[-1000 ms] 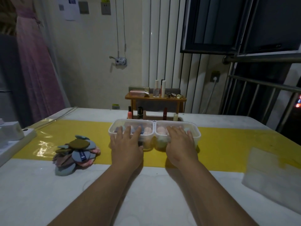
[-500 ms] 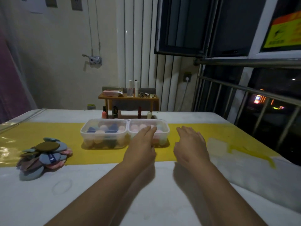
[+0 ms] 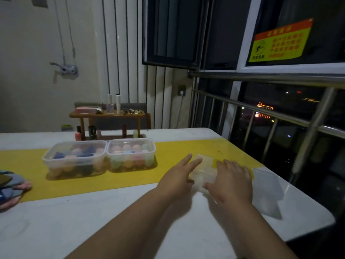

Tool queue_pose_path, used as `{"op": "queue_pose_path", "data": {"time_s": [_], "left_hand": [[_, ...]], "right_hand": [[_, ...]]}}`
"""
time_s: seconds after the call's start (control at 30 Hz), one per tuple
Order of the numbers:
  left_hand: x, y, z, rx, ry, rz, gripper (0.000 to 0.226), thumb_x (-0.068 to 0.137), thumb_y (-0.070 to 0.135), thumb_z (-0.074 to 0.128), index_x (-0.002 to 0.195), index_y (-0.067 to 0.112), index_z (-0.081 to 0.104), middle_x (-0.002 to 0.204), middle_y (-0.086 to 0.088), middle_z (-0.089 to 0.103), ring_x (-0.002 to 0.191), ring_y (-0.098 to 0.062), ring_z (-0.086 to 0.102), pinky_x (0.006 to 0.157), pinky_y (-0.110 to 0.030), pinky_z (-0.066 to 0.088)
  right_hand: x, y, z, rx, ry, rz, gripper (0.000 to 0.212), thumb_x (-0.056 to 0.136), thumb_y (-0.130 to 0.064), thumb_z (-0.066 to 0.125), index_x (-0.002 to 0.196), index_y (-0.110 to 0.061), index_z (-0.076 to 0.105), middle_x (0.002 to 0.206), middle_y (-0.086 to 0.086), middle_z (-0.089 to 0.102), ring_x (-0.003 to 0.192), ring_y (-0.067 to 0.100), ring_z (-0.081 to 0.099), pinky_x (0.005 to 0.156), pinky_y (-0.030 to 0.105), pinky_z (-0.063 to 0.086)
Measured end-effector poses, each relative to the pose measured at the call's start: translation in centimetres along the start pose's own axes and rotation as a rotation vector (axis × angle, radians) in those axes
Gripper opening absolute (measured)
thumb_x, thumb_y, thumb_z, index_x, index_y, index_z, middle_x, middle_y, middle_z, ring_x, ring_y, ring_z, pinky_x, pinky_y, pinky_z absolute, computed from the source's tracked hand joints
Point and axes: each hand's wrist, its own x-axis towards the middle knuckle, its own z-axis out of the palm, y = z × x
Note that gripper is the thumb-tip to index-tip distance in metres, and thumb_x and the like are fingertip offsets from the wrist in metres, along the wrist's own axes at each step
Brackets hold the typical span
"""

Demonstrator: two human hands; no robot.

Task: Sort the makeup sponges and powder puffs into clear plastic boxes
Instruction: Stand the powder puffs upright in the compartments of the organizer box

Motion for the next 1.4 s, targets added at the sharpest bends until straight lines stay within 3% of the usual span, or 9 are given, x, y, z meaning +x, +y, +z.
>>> {"op": "queue_pose_path", "data": {"time_s": [0.13, 0.27, 0.33, 0.53, 0.7, 0.9, 1.07, 1.3, 1.4], "left_hand": [[0.2, 0.2, 1.4, 0.019, 0.101, 0.041, 0.057, 0.093, 0.013, 0.062, 0.144, 0.033, 0.048, 0.161, 0.009, 0.026, 0.140, -0.014, 0.040, 0.103, -0.023, 0.037], [-0.3, -0.3, 1.1, 0.059, 0.166, 0.031, 0.048, 0.094, 0.008, 0.060, 0.139, 0.023, 0.056, 0.154, 0.000, 0.042, 0.138, -0.016, 0.044, 0.096, 0.002, 0.016], [-0.9, -0.9, 0.2, 0.076, 0.175, 0.022, 0.049, 0.093, 0.006, 0.060, 0.138, 0.022, 0.057, 0.153, -0.001, 0.044, 0.135, -0.016, 0.047, 0.092, 0.005, 0.013], [-5.2, -4.2, -4.7, 0.191, 0.201, -0.032, 0.044, 0.092, 0.012, 0.064, 0.135, 0.021, 0.061, 0.146, -0.003, 0.052, 0.133, -0.022, 0.049, 0.106, -0.023, 0.032], [-9.9, -7.2, -8.5, 0.238, 0.269, -0.144, 0.042, 0.092, 0.010, 0.063, 0.133, 0.021, 0.063, 0.143, -0.001, 0.054, 0.131, -0.020, 0.049, 0.100, -0.015, 0.030], [-15.2, -10.0, -13.2, 0.333, 0.305, -0.270, 0.043, 0.088, 0.018, 0.070, 0.130, 0.028, 0.065, 0.139, 0.006, 0.057, 0.124, -0.018, 0.055, 0.100, -0.026, 0.041], [-18.6, -11.5, -16.0, 0.412, 0.351, -0.373, 0.043, 0.086, 0.025, 0.072, 0.127, 0.035, 0.065, 0.136, 0.012, 0.058, 0.120, -0.014, 0.055, 0.091, -0.025, 0.044], [-20.9, -12.6, -17.6, 0.465, 0.348, -0.391, 0.043, 0.085, 0.029, 0.073, 0.127, 0.036, 0.065, 0.131, 0.014, 0.058, 0.116, -0.013, 0.051, 0.095, -0.028, 0.041], [-21.1, -12.5, -17.7, 0.550, 0.349, -0.369, 0.043, 0.085, 0.031, 0.073, 0.127, 0.037, 0.064, 0.129, 0.014, 0.060, 0.117, -0.014, 0.049, 0.096, -0.030, 0.040]], "right_hand": [[0.0, 0.8, 0.1, -0.004, -0.006, -0.023, 0.075, 0.078, -0.067, 0.063, 0.138, -0.025, 0.047, 0.143, -0.004, 0.050, 0.135, 0.020, 0.041, 0.109, 0.036, 0.030], [0.1, 0.2, 0.5, 0.024, -0.022, -0.063, 0.077, 0.081, -0.066, 0.062, 0.144, -0.026, 0.042, 0.152, -0.005, 0.043, 0.144, 0.022, 0.033, 0.114, 0.037, 0.025], [0.1, -0.7, 0.7, 0.052, -0.022, -0.090, 0.079, 0.082, -0.066, 0.062, 0.147, -0.027, 0.040, 0.154, -0.007, 0.040, 0.145, 0.022, 0.030, 0.115, 0.037, 0.023], [-0.4, -6.7, 1.3, 0.136, -0.009, -0.227, 0.077, 0.080, -0.067, 0.063, 0.144, -0.028, 0.043, 0.150, -0.009, 0.046, 0.144, 0.022, 0.032, 0.113, 0.037, 0.023], [-1.7, -13.1, 0.9, 0.188, 0.024, -0.351, 0.071, 0.077, -0.065, 0.064, 0.137, -0.029, 0.050, 0.143, -0.010, 0.053, 0.138, 0.022, 0.040, 0.109, 0.037, 0.026], [-3.3, -19.4, 0.1, 0.229, 0.059, -0.495, 0.065, 0.074, -0.067, 0.064, 0.126, -0.030, 0.055, 0.129, -0.007, 0.062, 0.120, 0.020, 0.052, 0.098, 0.036, 0.034], [-4.6, -23.2, -0.2, 0.282, 0.068, -0.594, 0.065, 0.075, -0.067, 0.063, 0.128, -0.030, 0.054, 0.128, -0.007, 0.062, 0.118, 0.021, 0.053, 0.099, 0.037, 0.032], [-5.1, -24.0, -0.3, 0.333, 0.070, -0.764, 0.065, 0.075, -0.055, 0.068, 0.132, -0.027, 0.053, 0.136, -0.006, 0.057, 0.123, 0.022, 0.051, 0.102, 0.037, 0.034], [-4.7, -21.3, 0.0, 0.342, 0.158, -0.775, 0.065, 0.062, -0.050, 0.075, 0.122, -0.027, 0.064, 0.124, -0.003, 0.065, 0.112, 0.026, 0.059, 0.093, 0.041, 0.043]]}}
